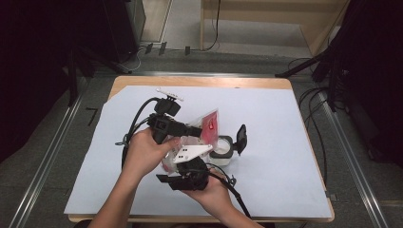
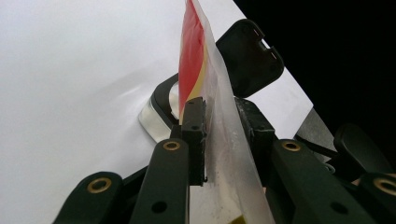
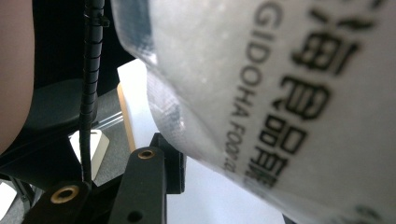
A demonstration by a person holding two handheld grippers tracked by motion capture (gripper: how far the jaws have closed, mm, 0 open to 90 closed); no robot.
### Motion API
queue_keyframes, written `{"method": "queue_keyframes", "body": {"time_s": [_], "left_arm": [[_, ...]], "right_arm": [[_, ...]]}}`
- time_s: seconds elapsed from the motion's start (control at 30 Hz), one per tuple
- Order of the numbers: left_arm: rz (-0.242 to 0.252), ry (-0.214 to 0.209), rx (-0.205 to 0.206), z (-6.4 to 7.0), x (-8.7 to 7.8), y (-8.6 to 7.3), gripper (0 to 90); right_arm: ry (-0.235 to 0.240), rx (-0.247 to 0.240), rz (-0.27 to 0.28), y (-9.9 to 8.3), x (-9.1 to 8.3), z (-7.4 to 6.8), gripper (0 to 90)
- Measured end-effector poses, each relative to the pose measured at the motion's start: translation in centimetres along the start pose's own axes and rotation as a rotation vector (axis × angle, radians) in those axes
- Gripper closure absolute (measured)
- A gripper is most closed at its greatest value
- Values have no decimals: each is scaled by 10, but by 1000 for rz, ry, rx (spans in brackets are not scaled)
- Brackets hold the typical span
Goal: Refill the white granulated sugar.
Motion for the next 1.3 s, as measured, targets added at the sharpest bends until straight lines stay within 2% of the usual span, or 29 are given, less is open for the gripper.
{"method": "queue_keyframes", "body": {"time_s": [0.6, 1.03, 1.13, 1.3], "left_arm": [[4, 8, 30, 6, 1, 1, 758], [11, -3, 29, 9, -1, 6, 757], [7, -2, 32, 7, -1, 7, 756], [-1, 1, 33, 9, 2, 8, 756]], "right_arm": [[-10, 14, 21, 0, -1, -1, 633], [-17, 13, 33, 4, -5, 0, 634], [4, 29, 27, 5, -4, -2, 631], [-7, 35, 34, 5, -5, 1, 632]]}}
Point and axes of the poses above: each handheld gripper's, and its own axes: x roughly forward along the jaws, y roughly out of its top, z roughly to its right, the point moved 10 cm from there along x, roughly forward along the jaws
